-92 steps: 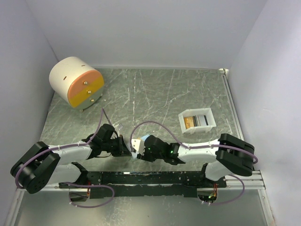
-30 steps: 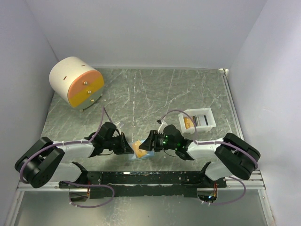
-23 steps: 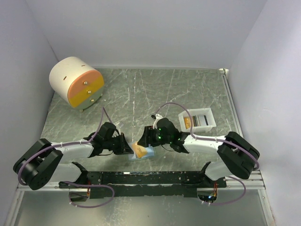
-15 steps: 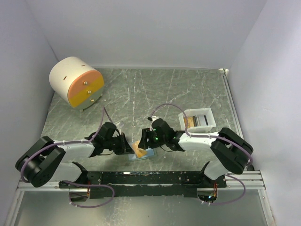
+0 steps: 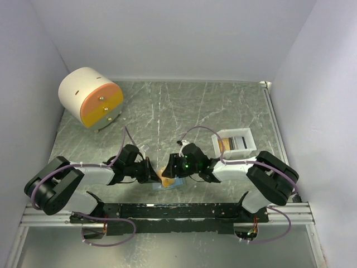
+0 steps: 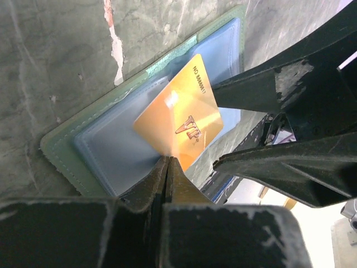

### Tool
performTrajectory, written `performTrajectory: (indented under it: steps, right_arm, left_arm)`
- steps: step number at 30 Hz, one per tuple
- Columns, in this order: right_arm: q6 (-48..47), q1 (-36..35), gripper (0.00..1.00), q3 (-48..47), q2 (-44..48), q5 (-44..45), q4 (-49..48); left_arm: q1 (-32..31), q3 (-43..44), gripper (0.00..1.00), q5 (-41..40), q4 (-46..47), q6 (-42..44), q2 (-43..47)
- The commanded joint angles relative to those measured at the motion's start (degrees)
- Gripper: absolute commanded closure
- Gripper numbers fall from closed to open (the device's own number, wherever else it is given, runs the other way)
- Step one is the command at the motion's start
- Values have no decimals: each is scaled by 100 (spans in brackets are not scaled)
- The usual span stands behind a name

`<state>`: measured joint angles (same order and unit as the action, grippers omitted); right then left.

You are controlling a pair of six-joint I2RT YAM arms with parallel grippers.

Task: Put the credit cards into the card holder
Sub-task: Insert the credit card into the card holder.

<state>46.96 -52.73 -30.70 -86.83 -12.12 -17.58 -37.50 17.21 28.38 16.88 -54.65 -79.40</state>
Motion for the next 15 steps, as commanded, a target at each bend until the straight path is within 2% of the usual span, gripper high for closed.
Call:
performTrajectory:
  steps: [1, 6, 12, 15]
  right_arm:
    - [389, 109, 48, 429, 24, -451, -588]
    - [432, 213, 60, 596, -54, -643, -935]
    - [491, 279, 89, 759, -218, -546, -1222]
    - [639, 298, 97, 908, -274, -481, -1514]
  left_arm:
    - [0, -124, 93, -213, -68, 94, -128]
    - [-1, -104, 93, -361, -351, 165, 82]
    - [2, -64, 90, -454, -658, 162, 410]
    - [-2, 72, 85, -629, -1154, 208, 738]
